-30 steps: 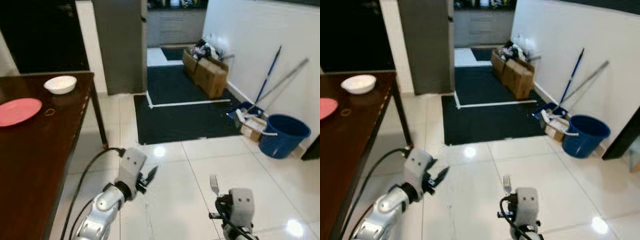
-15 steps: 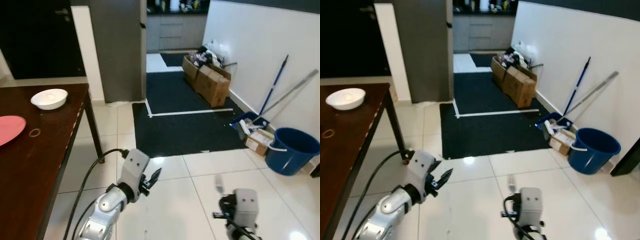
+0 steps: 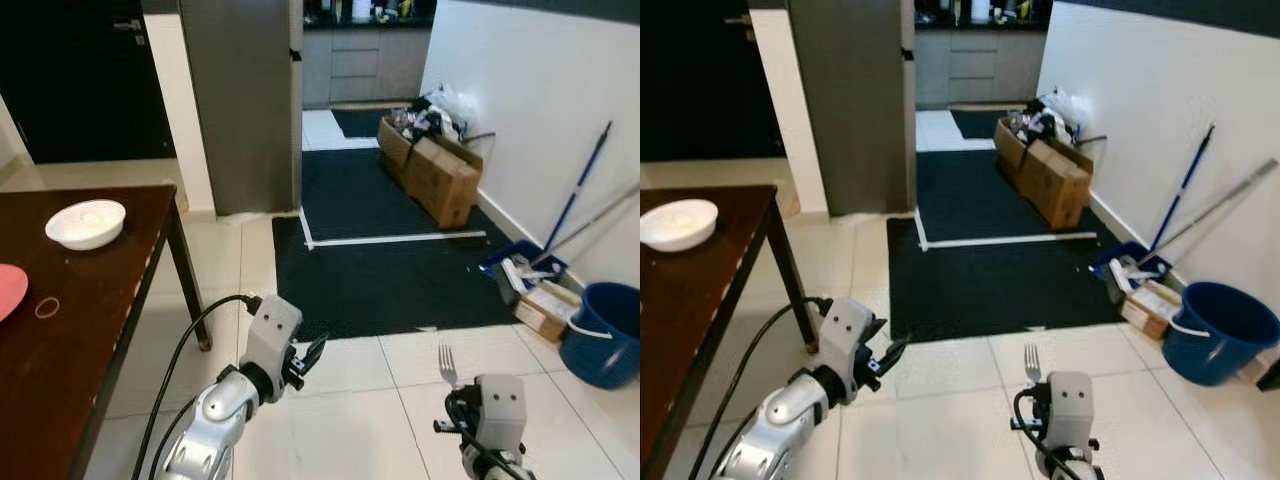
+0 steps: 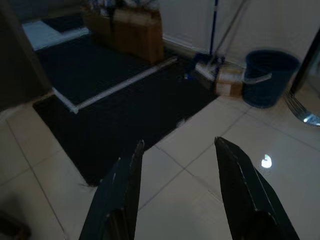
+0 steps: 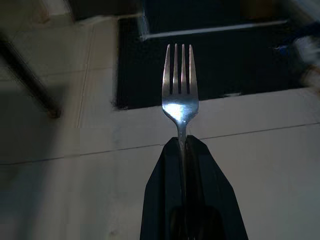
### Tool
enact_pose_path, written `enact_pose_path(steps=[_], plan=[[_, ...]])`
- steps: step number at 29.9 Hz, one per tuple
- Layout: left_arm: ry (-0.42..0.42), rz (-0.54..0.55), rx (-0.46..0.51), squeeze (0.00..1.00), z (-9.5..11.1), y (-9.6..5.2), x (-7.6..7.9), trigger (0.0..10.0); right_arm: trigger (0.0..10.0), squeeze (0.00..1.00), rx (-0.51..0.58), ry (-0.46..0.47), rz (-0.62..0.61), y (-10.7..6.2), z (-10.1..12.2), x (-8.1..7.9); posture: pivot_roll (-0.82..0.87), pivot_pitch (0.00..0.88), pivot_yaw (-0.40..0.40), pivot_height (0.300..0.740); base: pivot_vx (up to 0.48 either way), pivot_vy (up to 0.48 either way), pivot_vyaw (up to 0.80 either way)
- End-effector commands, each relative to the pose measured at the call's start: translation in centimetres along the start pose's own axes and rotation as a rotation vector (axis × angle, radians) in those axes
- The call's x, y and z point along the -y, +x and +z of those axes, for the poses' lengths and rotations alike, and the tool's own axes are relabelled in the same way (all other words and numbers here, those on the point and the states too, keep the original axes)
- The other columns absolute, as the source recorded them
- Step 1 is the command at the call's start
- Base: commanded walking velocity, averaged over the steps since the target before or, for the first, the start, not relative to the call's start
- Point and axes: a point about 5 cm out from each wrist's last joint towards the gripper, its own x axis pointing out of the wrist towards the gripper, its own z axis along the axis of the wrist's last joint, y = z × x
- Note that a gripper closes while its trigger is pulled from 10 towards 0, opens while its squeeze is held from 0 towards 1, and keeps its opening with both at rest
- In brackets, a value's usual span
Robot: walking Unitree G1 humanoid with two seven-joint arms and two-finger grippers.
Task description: Setting the table
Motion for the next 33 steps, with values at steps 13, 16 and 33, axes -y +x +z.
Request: enact_pose_path(steps=[13, 16, 33], plan=[[-0.004, 0.005, -0.014, 0.0, -0.3, -0.1, 0.0, 10.0, 10.0, 0.0, 0.118, 0.015, -0.051, 0.7, 3.5, 1.5, 0.02, 0.036, 0.084, 0.74, 0.472, 0.0, 0.0], [-0.004, 0.006, -0.013, 0.0, -0.3, -0.1, -0.1, 10.0, 10.0, 0.0, 0.133, 0.016, -0.053, 0.8, 4.0, 1.6, 0.02, 0.035, 0.085, 0.74, 0.472, 0.0, 0.0], [-0.001, 0.011, -0.012, 0.0, -0.2, -0.1, -0.1, 10.0, 10.0, 0.0, 0.251, 0.057, 0.027, 1.0, 7.4, 0.1, 0.02, 0.033, 0.082, 0.74, 0.478, 0.0, 0.0]])
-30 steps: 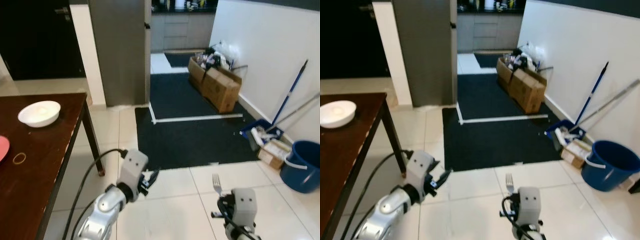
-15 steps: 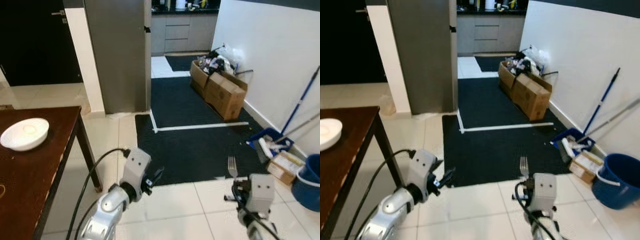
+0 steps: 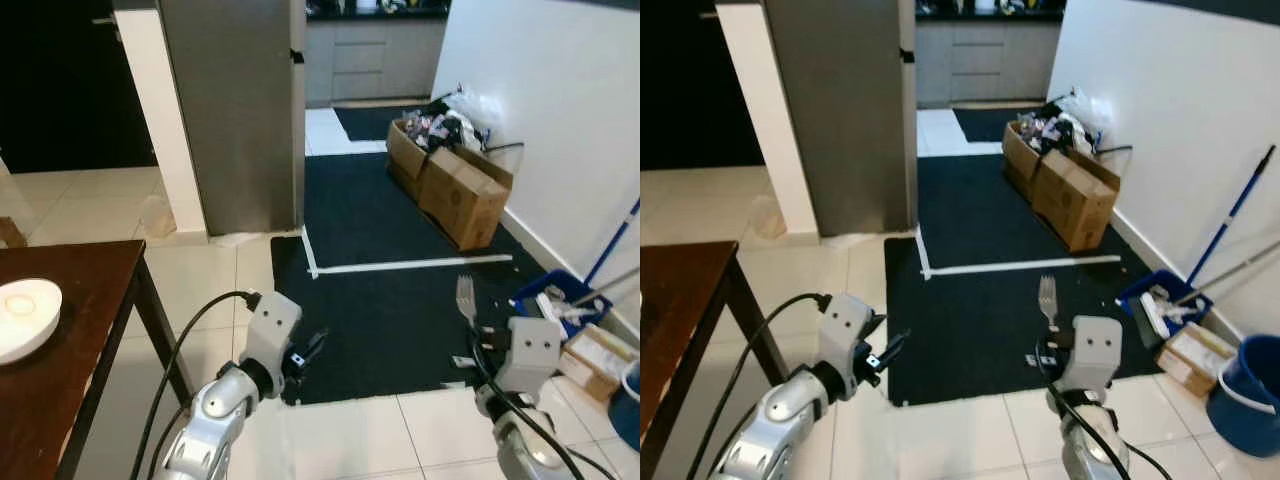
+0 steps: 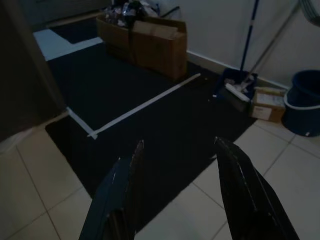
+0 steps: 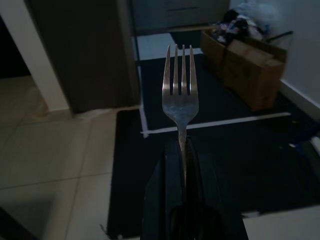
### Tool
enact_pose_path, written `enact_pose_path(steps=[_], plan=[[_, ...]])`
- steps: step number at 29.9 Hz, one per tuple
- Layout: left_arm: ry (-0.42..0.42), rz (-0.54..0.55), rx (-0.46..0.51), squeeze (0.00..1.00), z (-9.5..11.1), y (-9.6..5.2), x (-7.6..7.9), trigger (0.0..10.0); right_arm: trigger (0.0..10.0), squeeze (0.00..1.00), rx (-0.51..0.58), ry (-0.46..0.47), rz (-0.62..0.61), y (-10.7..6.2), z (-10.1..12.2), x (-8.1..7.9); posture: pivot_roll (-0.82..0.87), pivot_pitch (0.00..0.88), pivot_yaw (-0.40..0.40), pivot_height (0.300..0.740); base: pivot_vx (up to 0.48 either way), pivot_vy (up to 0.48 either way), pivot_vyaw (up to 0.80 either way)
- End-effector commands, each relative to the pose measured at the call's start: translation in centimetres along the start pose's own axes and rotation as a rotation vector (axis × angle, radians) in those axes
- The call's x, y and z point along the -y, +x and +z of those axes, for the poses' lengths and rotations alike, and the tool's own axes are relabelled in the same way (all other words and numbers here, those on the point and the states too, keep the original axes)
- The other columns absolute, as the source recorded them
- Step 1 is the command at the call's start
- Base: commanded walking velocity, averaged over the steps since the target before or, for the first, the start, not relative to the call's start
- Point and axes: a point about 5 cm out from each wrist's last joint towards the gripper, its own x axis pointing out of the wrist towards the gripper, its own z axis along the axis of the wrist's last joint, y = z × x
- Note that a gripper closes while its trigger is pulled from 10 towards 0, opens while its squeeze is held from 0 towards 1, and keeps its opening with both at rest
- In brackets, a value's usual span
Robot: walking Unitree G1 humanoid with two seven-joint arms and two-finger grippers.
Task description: Setting the table
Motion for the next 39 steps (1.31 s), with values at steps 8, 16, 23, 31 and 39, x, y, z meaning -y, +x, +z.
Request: enact_pose_path(steps=[8, 16, 23, 31, 39], plan=[[-0.001, 0.02, -0.032, 0.0, -0.7, -0.4, -0.4, 10.0, 10.0, 0.0, -0.038, 0.056, 0.086, -0.6, -0.7, -1.5, 0.02, 0.033, 0.081, 0.74, 0.465, 0.0, 0.0], [-0.002, 0.032, -0.036, 0.0, -0.8, -0.3, -0.5, 10.0, 10.0, 0.0, -0.039, 0.078, 0.109, -0.5, -0.5, -1.8, 0.02, 0.024, 0.08, 0.74, 0.426, 0.0, 0.0], [-0.051, 0.071, -0.04, 0.0, -0.7, -0.3, -0.8, 10.0, 10.0, 0.0, -0.056, 0.089, 0.135, -0.5, -0.6, -2.0, 0.02, 0.021, 0.078, 0.74, 0.042, 0.0, 0.0], [-0.062, 0.066, -0.045, 0.0, -0.6, -0.1, -0.6, 10.0, 10.0, 0.0, -0.058, 0.081, 0.15, -0.6, -0.5, -2.1, 0.02, 0.018, 0.078, 0.74, 0.0, 0.0, 0.0], [-0.063, 0.077, -0.049, 0.0, -0.6, -0.2, -0.7, 10.0, 10.0, 0.0, -0.041, 0.212, 0.111, -0.2, 0.0, -1.9, 0.02, 0.025, 0.081, 0.74, 0.0, 0.0, 0.55]])
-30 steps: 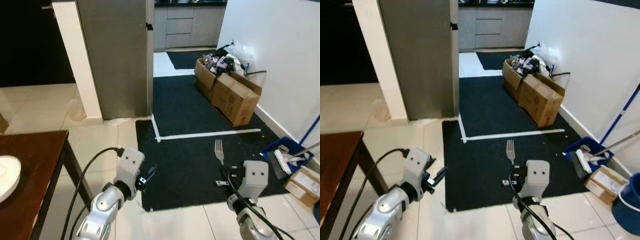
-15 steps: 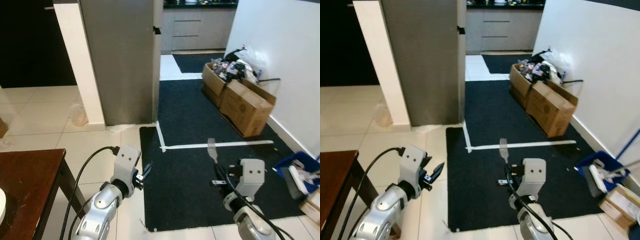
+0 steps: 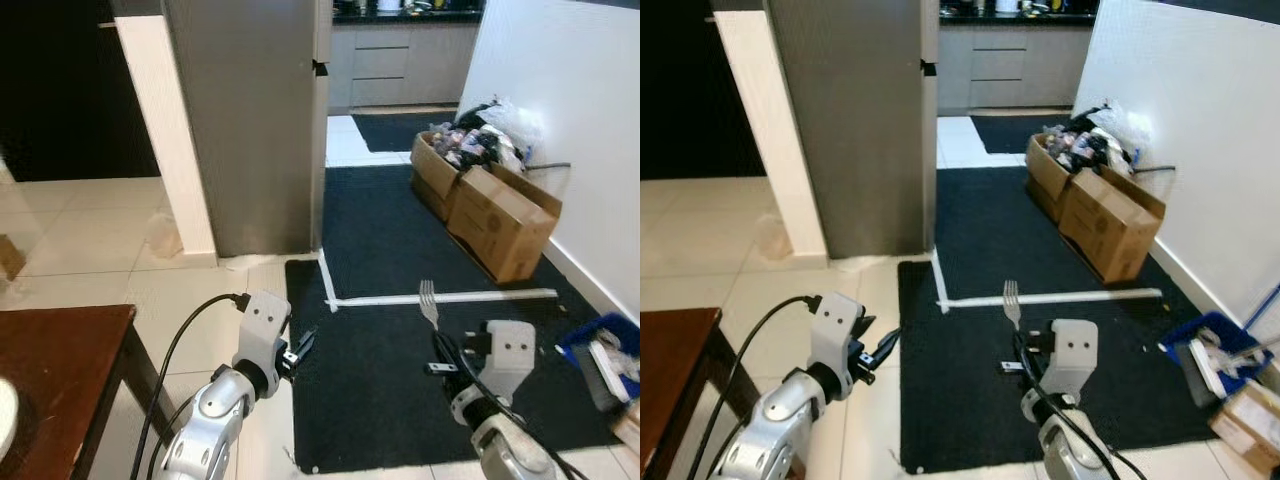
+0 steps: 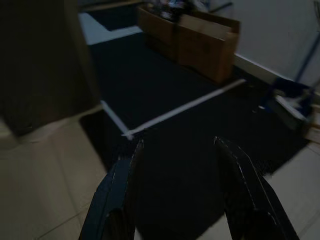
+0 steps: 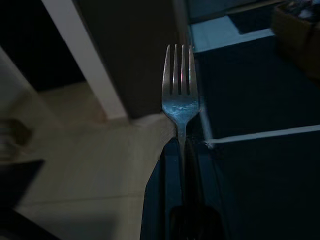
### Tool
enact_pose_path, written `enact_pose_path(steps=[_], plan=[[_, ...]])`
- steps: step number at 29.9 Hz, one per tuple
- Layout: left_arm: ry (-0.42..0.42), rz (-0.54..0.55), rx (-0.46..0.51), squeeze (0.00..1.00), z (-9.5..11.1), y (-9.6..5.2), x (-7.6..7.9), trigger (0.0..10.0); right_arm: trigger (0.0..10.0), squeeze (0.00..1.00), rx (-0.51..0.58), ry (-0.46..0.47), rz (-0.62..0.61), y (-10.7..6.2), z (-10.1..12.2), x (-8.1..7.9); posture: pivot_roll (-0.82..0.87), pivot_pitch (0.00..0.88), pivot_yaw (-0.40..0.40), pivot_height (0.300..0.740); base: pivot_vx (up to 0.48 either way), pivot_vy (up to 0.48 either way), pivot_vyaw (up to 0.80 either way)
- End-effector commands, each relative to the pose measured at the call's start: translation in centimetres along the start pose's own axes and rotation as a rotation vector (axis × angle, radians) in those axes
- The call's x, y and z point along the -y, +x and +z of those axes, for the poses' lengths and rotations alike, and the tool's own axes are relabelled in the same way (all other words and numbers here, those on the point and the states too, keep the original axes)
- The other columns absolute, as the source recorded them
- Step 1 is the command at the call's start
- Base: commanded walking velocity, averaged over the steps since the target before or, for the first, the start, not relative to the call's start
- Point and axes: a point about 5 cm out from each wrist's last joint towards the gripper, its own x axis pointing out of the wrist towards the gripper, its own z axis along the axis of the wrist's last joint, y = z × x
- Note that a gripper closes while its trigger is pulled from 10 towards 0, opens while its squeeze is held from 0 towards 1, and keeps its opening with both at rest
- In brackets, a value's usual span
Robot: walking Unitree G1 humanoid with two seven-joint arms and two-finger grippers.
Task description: Setting the table
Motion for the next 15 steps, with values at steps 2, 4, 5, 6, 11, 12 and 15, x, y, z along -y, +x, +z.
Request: enact_pose_path(steps=[2, 4, 5, 6, 11, 12, 15], plan=[[-0.004, 0.016, -0.029, 0.0, -0.6, -0.4, -0.1, 10.0, 10.0, 0.0, 0.035, 0.131, 0.015, 0.3, 0.9, -0.6, 0.03, 0.027, 0.082, 0.74, 0.0, 0.0, 0.76], [-0.002, 0.019, -0.03, 0.0, -0.5, -0.5, -0.2, 10.0, 10.0, 0.0, 0.078, 0.206, 0.063, 0.5, 2.2, -1.6, 0.03, 0.03, 0.085, 0.74, 0.0, 0.0, 0.76], [0.003, 0.026, -0.025, 0.0, -0.4, -0.6, -0.4, 10.0, 10.0, 0.0, 0.128, 0.276, 0.118, 0.8, 3.5, -2.7, 0.02, 0.032, 0.087, 0.74, 0.0, 0.0, 0.76], [0.006, 0.029, -0.022, 0.0, -0.3, -0.6, -0.5, 10.0, 10.0, 0.0, 0.147, 0.304, 0.14, 0.9, 4.1, -3.1, 0.02, 0.032, 0.087, 0.74, 0.0, 0.0, 0.76], [0.04, 0.059, 0.03, 0.0, 1.3, -0.5, -1.1, 10.0, 10.0, 0.0, 0.233, 0.482, 0.314, 1.0, 6.7, -5.7, 0.03, 0.035, 0.085, 0.74, 0.0, 0.0, 0.76], [0.04, 0.059, 0.03, 0.0, 1.3, -0.5, -1.1, 10.0, 10.0, 0.0, 0.233, 0.482, 0.314, 1.0, 6.7, -5.7, 0.03, 0.035, 0.085, 0.74, 0.0, 0.0, 0.76], [0.052, 0.073, 0.065, 0.0, 2.4, -0.5, -1.5, 10.0, 10.0, 0.0, 0.231, 0.502, 0.397, 0.7, 7.0, -6.7, 0.03, 0.035, 0.084, 0.74, 0.0, 0.0, 0.75]])
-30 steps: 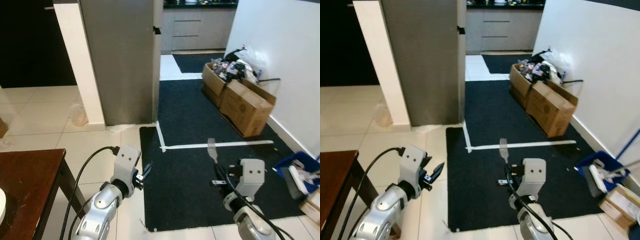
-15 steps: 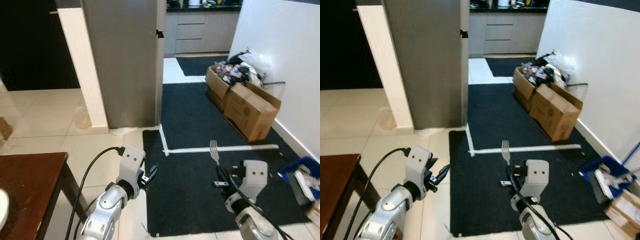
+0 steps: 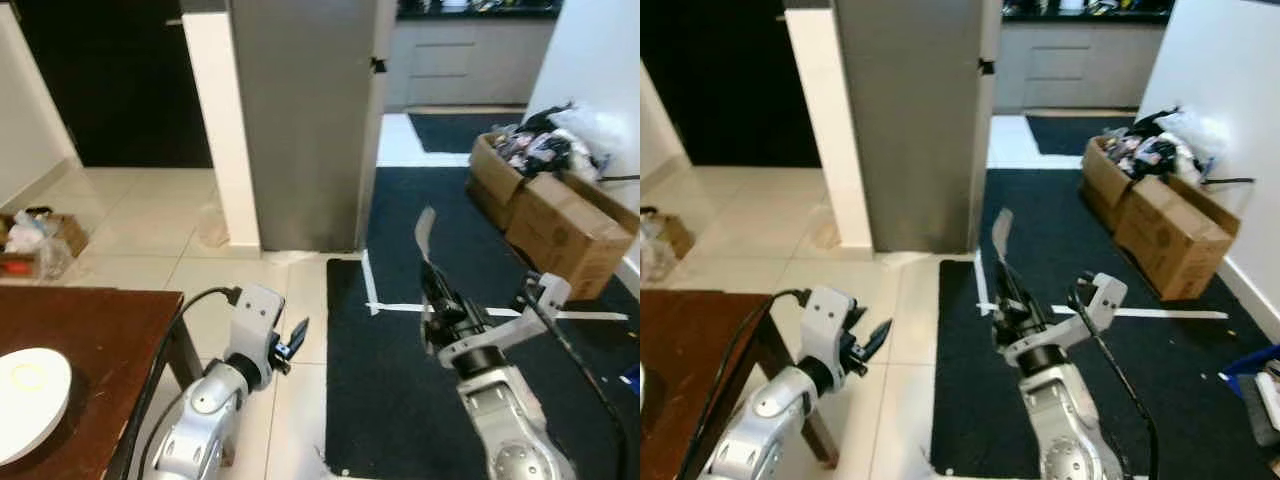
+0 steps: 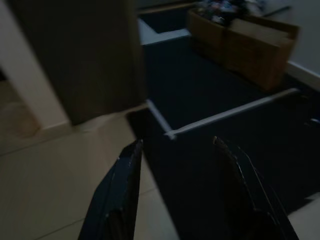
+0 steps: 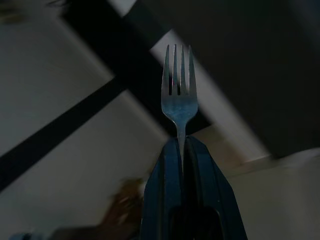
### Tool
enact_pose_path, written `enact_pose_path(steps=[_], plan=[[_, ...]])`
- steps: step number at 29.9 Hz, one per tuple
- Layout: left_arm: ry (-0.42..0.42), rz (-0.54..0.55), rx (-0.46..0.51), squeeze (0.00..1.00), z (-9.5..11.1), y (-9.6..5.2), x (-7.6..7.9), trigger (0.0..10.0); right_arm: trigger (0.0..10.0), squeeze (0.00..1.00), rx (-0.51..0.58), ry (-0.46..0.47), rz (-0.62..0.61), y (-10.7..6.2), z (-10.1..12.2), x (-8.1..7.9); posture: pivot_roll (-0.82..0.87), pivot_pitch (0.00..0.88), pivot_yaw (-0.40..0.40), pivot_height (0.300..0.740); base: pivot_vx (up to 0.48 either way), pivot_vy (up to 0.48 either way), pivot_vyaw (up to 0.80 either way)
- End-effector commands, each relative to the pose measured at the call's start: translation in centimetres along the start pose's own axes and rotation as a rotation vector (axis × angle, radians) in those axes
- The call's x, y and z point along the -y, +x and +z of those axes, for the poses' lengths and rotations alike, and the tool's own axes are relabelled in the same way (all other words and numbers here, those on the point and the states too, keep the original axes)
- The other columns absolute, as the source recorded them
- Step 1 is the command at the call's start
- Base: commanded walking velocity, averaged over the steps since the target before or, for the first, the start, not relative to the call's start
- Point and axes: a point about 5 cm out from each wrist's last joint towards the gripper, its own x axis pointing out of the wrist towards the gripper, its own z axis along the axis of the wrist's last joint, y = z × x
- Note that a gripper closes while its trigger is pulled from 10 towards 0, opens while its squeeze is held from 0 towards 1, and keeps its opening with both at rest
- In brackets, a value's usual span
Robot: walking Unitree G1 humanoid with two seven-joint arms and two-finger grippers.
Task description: Setting the table
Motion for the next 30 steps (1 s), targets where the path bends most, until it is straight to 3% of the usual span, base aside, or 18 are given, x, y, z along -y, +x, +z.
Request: enact_pose_path(steps=[1, 5, 13, 20, 24, 30], plan=[[0.014, 0.024, -0.002, 0.0, 0.3, -0.2, -0.6, 10.0, 10.0, 0.0, -0.014, 0.031, 0.063, 0.1, -0.2, -0.9, 0.03, 0.035, 0.084, 0.74, 0.0, 0.0, 0.75], [0.017, 0.046, 0.042, 0.0, 1.8, -0.1, -1.4, 10.0, 10.0, 0.0, -0.107, 0.045, 0.185, -0.5, -1.3, -2.5, 0.03, 0.035, 0.084, 0.74, 0.0, 0.0, 0.75], [0.026, 0.071, 0.058, 0.0, 2.4, 0.0, -2.1, 10.0, 10.0, 0.0, -0.238, -0.046, 0.188, -1.9, -2.6, -1.9, 0.03, 0.038, 0.083, 0.74, 0.0, 0.0, 0.75], [0.036, 0.103, 0.093, 0.0, 3.8, 0.1, -2.7, 10.0, 10.0, 0.0, -0.268, -0.023, 0.204, -2.7, -2.1, -1.4, 0.03, 0.039, 0.084, 0.74, 0.0, 0.0, 0.75], [0.088, 0.15, 0.115, 0.0, 4.5, -0.1, -3.2, 10.0, 10.0, 0.0, -0.273, -0.043, 0.177, -2.6, -2.2, -0.8, 0.03, 0.039, 0.084, 0.74, 0.0, 0.0, 0.75], [0.096, 0.198, 0.114, 0.0, 4.6, -0.4, -3.6, 10.0, 10.0, 0.0, -0.272, -0.04, 0.169, -2.4, -2.3, -0.8, 0.04, 0.04, 0.086, 0.74, 0.0, 0.0, 0.76]])
